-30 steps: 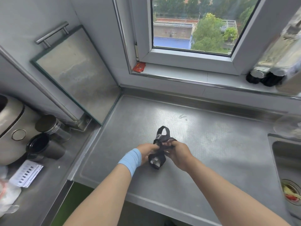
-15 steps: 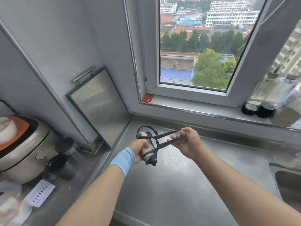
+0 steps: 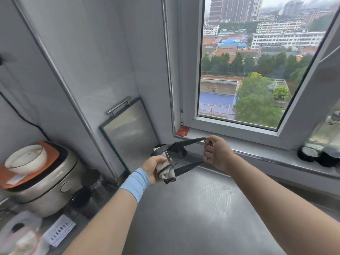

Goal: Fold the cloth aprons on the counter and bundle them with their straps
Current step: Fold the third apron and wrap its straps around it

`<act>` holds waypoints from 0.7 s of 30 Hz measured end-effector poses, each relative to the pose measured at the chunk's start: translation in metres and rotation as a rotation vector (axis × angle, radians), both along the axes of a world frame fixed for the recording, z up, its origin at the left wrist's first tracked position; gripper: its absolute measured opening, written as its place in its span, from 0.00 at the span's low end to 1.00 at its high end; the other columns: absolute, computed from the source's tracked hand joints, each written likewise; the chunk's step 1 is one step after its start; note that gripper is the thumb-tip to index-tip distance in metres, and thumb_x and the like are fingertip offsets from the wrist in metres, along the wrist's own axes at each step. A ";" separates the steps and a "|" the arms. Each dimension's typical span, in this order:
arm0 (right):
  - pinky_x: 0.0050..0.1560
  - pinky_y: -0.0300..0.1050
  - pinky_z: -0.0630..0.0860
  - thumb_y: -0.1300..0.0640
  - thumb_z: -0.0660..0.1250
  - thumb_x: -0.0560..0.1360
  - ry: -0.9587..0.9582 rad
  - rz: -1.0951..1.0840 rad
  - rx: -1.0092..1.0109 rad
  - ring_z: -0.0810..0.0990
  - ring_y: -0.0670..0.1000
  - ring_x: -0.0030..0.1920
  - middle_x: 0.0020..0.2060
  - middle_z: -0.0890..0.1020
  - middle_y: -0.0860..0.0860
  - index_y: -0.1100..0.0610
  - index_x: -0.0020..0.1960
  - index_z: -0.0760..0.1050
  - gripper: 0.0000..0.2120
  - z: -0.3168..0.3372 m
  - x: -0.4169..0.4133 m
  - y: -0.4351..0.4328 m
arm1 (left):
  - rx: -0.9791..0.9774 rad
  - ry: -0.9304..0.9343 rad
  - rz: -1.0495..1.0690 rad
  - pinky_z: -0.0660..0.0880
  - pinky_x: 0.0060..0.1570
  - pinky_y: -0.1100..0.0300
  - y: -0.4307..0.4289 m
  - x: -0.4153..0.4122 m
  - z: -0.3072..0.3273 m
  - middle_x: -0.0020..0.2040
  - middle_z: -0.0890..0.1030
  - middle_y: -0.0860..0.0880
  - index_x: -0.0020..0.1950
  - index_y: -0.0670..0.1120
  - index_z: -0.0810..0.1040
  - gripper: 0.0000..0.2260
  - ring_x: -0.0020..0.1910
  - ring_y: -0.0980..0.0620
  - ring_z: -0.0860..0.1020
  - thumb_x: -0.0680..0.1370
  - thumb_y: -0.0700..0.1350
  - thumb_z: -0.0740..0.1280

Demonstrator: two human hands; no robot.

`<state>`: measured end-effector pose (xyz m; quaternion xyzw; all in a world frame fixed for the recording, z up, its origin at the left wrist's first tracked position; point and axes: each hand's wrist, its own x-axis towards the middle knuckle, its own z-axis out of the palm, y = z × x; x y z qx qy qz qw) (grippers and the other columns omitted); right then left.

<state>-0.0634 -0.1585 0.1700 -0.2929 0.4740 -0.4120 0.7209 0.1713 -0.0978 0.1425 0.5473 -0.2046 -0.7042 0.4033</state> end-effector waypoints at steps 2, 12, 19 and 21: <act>0.29 0.42 0.63 0.53 0.57 0.78 -0.012 0.012 -0.009 0.54 0.50 0.24 0.22 0.56 0.48 0.53 0.33 0.64 0.15 0.002 0.003 -0.003 | 0.002 -0.094 0.025 0.67 0.25 0.62 -0.006 0.002 -0.005 0.35 0.78 0.46 0.45 0.42 0.79 0.06 0.25 0.51 0.73 0.77 0.40 0.62; 0.24 0.40 0.56 0.55 0.57 0.78 0.197 0.150 0.036 0.53 0.49 0.24 0.25 0.58 0.49 0.54 0.34 0.65 0.14 -0.086 -0.010 0.034 | 0.128 -0.262 -0.036 0.75 0.23 0.54 0.033 -0.023 -0.103 0.44 0.80 0.37 0.60 0.37 0.73 0.11 0.27 0.45 0.77 0.78 0.33 0.64; 0.23 0.40 0.58 0.54 0.58 0.78 0.315 0.211 0.203 0.54 0.50 0.25 0.27 0.57 0.50 0.54 0.33 0.64 0.14 -0.161 -0.032 0.091 | 0.117 -0.583 -0.071 0.75 0.52 0.55 0.080 -0.055 -0.173 0.63 0.70 0.48 0.73 0.55 0.58 0.32 0.54 0.45 0.75 0.75 0.38 0.69; 0.27 0.40 0.59 0.55 0.60 0.78 0.382 0.283 0.201 0.56 0.50 0.25 0.27 0.61 0.51 0.54 0.34 0.65 0.14 -0.177 -0.035 0.106 | 0.054 -0.706 -0.126 0.71 0.46 0.61 0.086 -0.062 -0.182 0.59 0.74 0.50 0.70 0.56 0.63 0.27 0.48 0.48 0.75 0.75 0.41 0.67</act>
